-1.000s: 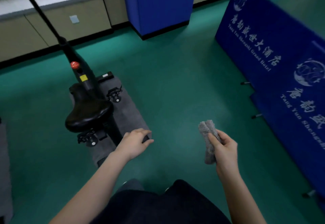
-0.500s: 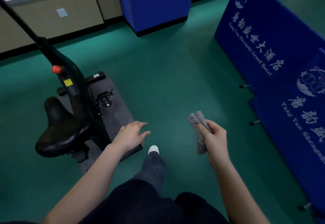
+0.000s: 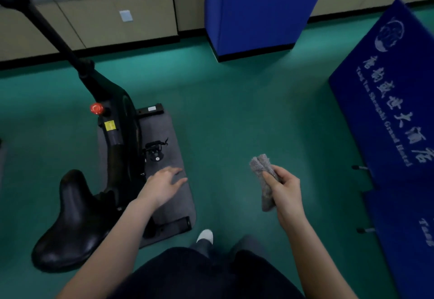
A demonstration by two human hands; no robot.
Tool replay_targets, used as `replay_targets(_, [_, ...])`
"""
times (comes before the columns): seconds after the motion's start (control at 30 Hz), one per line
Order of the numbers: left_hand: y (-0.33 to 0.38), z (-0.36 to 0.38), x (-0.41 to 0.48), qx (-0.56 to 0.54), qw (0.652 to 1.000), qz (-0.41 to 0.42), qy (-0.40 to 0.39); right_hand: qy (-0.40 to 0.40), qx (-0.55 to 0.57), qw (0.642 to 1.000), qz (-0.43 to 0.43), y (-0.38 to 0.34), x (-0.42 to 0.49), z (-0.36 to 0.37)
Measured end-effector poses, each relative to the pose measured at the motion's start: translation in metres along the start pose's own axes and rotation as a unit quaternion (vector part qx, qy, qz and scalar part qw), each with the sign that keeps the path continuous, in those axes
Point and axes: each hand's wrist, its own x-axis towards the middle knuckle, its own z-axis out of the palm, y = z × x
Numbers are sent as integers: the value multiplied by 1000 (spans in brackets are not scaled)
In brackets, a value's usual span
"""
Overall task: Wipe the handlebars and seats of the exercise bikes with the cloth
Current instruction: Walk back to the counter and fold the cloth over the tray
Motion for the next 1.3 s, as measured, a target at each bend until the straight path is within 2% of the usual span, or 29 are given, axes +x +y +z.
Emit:
replay_targets(0.13, [-5, -15, 26, -34, 998, -51, 12, -3, -2, 1000, 14, -13, 59, -1])
replay_targets(0.33, [14, -28, 85, -94, 987, -124, 45, -54, -4, 999, 6, -39, 160, -3])
replay_targets(0.6, [120, -58, 194, -103, 986, -110, 69, -102, -6, 995, -16, -110, 305, -26])
replay_targets(0.77, [149, -75, 241, -68, 991, -103, 51, -118, -16, 993, -7, -133, 364, -17])
replay_targets(1.07, [135, -117, 339, -58, 989, -126, 45, -174, -30, 984, -1, -177, 452, 77])
replay_targets(1.3, [96, -199, 444, -47, 987, -127, 84, -210, -76, 975, -18, -229, 528, 184])
